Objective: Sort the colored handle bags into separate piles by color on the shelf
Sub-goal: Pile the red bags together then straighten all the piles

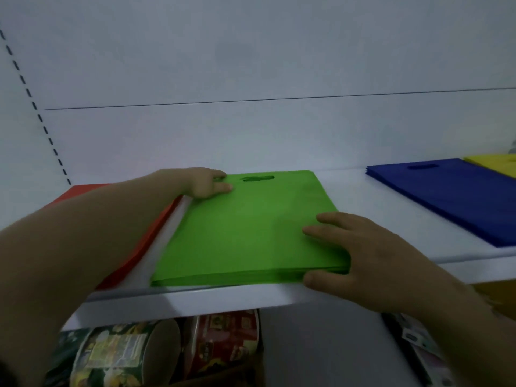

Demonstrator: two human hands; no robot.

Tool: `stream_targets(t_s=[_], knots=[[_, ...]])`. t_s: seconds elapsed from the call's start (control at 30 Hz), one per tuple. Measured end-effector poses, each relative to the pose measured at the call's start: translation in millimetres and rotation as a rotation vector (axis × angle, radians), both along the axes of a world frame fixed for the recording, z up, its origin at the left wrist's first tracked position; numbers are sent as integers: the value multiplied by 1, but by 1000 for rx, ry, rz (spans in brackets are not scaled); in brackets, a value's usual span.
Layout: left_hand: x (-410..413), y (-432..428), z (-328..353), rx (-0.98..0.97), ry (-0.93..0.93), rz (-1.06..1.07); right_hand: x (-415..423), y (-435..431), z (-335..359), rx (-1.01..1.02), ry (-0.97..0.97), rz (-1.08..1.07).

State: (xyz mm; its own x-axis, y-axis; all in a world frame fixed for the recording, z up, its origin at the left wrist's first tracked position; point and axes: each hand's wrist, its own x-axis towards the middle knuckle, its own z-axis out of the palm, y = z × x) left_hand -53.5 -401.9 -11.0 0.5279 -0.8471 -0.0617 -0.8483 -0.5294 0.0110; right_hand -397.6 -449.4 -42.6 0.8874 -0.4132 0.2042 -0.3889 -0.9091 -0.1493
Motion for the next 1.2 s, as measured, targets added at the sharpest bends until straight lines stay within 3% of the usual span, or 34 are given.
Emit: stream_targets(t_s=[0.5, 0.73, 1.2], knots=[[10, -22, -6, -89, 70, -40, 7, -3, -16, -122, -113, 7], [12, -25, -10, -97, 103, -26, 3, 0, -27, -271, -221, 18], [15, -23, -6, -94, 110, 3, 6, -7, -27, -170, -252, 85]])
